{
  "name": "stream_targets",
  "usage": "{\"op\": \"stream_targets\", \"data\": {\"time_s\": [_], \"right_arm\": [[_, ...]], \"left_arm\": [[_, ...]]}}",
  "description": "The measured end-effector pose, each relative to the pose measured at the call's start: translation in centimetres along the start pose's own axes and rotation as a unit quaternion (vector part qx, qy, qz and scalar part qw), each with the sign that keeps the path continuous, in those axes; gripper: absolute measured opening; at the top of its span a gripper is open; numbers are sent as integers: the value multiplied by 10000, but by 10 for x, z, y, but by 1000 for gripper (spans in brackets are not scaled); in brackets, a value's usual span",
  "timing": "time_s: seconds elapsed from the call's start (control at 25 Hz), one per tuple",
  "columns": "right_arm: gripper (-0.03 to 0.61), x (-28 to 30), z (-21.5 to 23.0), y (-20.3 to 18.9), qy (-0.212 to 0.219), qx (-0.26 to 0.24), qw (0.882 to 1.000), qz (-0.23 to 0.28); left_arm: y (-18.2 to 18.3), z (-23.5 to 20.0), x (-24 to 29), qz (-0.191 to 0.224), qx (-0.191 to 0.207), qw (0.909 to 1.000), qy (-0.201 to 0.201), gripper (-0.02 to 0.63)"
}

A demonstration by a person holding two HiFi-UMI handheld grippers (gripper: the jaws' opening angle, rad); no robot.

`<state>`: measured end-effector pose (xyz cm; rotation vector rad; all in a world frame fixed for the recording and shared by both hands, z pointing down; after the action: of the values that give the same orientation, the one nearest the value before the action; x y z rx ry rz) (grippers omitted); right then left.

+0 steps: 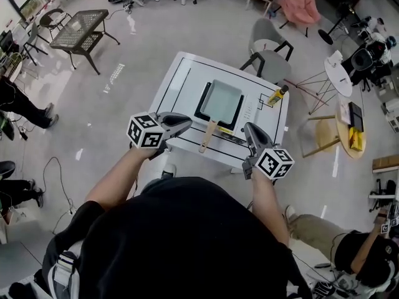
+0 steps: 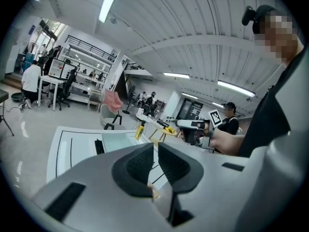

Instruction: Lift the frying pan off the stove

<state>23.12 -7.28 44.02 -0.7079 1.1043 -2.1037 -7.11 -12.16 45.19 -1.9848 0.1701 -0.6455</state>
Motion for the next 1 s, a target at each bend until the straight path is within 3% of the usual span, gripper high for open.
{"op": "stream_targets", "data": {"time_s": [1.0], "right_arm": [[8, 27, -6, -7, -550, 106, 9983, 181]], "left_arm": [[7, -43, 9, -293, -2, 9977, -612, 35]]}}
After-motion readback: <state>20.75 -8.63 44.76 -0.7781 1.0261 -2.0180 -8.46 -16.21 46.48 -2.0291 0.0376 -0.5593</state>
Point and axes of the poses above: the fingertips, and each gripper's own axes: x forward along the fingers, z to its right, y out of its top, the point moved 8 cm from there along -x, backward along the fingers, and after that the axes turned 8 degrees about y, right-handed, at the moved point
